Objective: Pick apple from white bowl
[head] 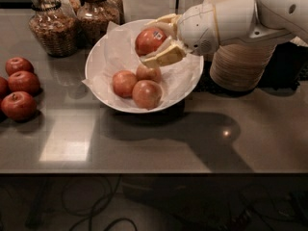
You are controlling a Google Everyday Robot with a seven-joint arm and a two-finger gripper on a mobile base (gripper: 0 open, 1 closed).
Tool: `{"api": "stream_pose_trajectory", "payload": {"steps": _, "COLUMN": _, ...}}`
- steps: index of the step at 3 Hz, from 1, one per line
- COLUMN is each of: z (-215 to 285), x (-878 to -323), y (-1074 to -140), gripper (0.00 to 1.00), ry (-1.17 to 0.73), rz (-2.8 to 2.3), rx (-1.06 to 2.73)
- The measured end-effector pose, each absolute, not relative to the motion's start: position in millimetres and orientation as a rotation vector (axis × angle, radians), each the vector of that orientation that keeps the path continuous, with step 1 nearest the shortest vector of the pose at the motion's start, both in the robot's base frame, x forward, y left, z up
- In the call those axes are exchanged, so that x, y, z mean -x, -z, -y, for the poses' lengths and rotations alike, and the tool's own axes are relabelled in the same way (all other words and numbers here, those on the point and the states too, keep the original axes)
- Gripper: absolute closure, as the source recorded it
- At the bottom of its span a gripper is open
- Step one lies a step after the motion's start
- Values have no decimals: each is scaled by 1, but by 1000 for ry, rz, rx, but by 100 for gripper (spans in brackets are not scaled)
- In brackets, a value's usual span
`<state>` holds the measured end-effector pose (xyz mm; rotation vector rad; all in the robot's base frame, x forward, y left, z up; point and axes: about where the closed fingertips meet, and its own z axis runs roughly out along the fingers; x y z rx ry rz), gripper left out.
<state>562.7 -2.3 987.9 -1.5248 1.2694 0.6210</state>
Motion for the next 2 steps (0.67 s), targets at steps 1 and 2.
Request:
{"api": "stream_pose_trajectory", "payload": {"steps": 1, "z": 5, "x": -553, "y": -1026, "gripper": 100, "ry": -626, "rz": -1197, "rx": 1559}}
{"api": "stream_pose_trajectory", "payload": {"steps": 2, "z": 6, "x": -552, "y": -1030, "gripper": 100, "ry": -624, "rz": -1188, "rx": 1562}}
